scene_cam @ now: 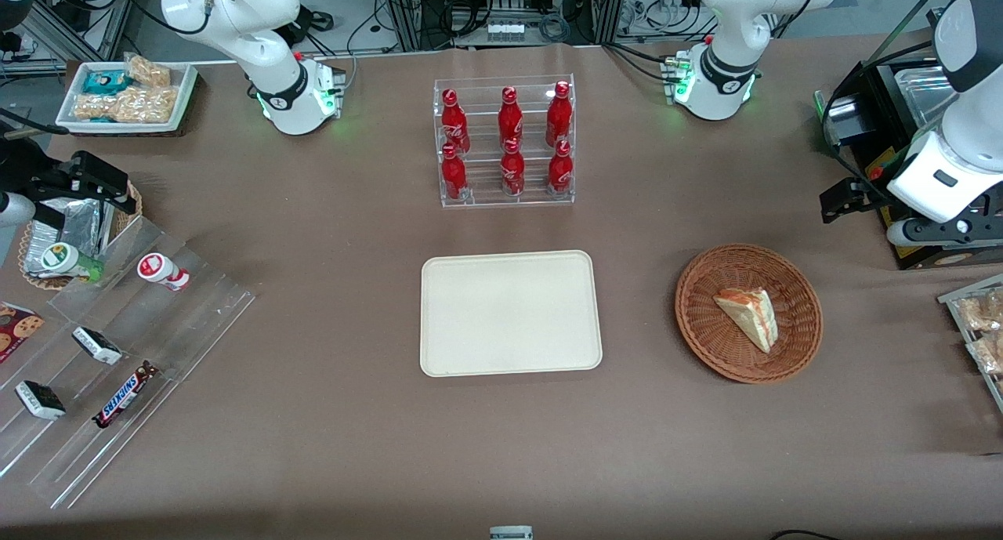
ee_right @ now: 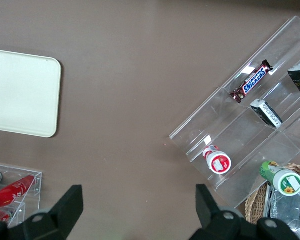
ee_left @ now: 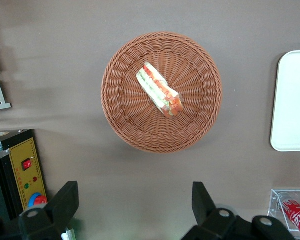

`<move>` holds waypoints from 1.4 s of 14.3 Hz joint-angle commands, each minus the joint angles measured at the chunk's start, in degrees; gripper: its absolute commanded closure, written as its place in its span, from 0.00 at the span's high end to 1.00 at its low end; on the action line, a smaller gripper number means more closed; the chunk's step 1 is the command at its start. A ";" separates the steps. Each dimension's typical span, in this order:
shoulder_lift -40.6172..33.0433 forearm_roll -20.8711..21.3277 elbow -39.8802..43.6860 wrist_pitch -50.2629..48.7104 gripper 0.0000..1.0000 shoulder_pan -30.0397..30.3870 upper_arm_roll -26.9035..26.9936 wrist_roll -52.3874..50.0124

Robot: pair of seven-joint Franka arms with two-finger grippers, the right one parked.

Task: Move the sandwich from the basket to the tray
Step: 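Move the left gripper over the sandwich in the wicker basket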

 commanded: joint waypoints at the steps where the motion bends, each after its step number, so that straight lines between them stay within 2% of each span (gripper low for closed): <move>1: -0.62 -0.33 -0.69 0.71 1.00 -0.16 0.07 0.75; 7: 0.08 -0.25 -0.69 -0.43 1.00 -0.24 -0.02 0.84; 14: 7.98 -0.33 -1.39 1.05 1.00 -0.24 -1.86 0.05; 16: 8.87 -0.33 -5.59 6.91 1.00 -0.24 -1.86 -0.39; 20: 8.87 -0.33 -19.30 25.36 1.00 -0.24 -1.86 -5.03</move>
